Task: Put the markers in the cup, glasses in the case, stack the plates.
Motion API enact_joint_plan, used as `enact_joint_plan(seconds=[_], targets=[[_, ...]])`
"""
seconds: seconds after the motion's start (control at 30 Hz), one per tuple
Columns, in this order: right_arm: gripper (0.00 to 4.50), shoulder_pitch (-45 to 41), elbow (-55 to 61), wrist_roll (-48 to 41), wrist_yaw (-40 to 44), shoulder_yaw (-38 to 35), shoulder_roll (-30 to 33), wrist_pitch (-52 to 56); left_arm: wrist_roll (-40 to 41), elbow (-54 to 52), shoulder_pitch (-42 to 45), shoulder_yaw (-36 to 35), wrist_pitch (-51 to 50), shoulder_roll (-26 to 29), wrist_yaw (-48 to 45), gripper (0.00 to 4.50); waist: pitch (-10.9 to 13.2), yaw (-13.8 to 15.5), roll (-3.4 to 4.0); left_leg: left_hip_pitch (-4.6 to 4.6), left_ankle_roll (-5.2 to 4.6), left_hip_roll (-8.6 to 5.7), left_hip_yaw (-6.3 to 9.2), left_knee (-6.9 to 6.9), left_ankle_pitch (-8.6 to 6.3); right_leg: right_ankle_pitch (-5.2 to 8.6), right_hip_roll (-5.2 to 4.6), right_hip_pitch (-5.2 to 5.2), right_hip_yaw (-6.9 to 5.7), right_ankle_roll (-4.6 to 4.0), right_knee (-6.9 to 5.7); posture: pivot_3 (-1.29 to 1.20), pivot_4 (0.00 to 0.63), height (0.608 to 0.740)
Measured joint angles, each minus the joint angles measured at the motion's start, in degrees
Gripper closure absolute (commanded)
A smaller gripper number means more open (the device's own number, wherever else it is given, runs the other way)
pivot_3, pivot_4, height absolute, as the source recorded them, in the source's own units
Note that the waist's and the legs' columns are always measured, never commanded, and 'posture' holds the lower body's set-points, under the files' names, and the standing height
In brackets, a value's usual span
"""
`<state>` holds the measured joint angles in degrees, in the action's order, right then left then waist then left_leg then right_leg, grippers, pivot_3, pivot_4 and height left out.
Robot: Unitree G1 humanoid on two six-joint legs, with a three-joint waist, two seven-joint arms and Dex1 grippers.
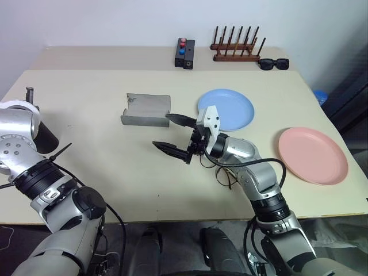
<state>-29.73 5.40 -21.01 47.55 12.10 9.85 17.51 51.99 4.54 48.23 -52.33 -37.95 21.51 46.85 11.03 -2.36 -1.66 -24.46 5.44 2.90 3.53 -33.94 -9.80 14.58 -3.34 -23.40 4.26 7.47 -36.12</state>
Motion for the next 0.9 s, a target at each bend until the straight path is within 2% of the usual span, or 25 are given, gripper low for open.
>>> enact_joint_plan(seconds=[0.27,0.57,0.67,0.73,0.9], targets=[[0.00,0.0,0.0,0.0,0.0,0.0,0.0,-0.4,-0.2,0.0,0.0,0.3,0.0,0.4,-0.1,4.27,0.0,0.0,0.00,0.00,0.00,0.00,0.00,0.00,0.00,0.00,0.00,0.00,0.00,0.00,0.00,0.00,0.150,0.740],[0.00,0.0,-0.1,0.0,0.0,0.0,0.1,-0.4,-2.7,-4.8,-0.7,4.9,-0.6,4.8,-1.5,4.27,0.0,0.0,0.00,-0.01,0.01,0.00,0.00,0.01,0.00,0.01,0.00,-0.01,0.00,-0.01,0.01,0.00,0.150,0.740],[0.00,0.0,-0.2,0.0,0.2,0.0,0.2,-0.4,-7.5,-7.8,-5.9,10.6,-2.4,10.8,-5.2,4.27,0.0,-0.3,0.00,0.00,0.01,0.01,-0.02,0.07,0.00,0.00,0.00,-0.07,0.02,-0.01,0.00,0.00,0.150,0.740],[0.00,0.0,-0.3,-0.7,0.4,-0.3,0.4,0.4,-14.5,-10.8,-13.0,16.8,-3.2,18.4,-9.7,4.27,0.0,-0.5,0.02,0.00,0.02,0.01,-0.03,0.19,0.00,0.01,0.00,-0.14,0.03,-0.02,-0.01,0.00,0.150,0.740],[0.00,-0.1,-0.3,-3.9,2.4,-1.0,1.3,4.3,-25.7,-13.5,-23.1,21.7,-2.5,23.1,-16.2,4.27,0.0,0.0,0.02,-0.01,0.10,0.01,-0.04,0.17,0.03,0.12,-0.04,-0.14,0.02,-0.33,0.05,0.00,0.150,0.740]])
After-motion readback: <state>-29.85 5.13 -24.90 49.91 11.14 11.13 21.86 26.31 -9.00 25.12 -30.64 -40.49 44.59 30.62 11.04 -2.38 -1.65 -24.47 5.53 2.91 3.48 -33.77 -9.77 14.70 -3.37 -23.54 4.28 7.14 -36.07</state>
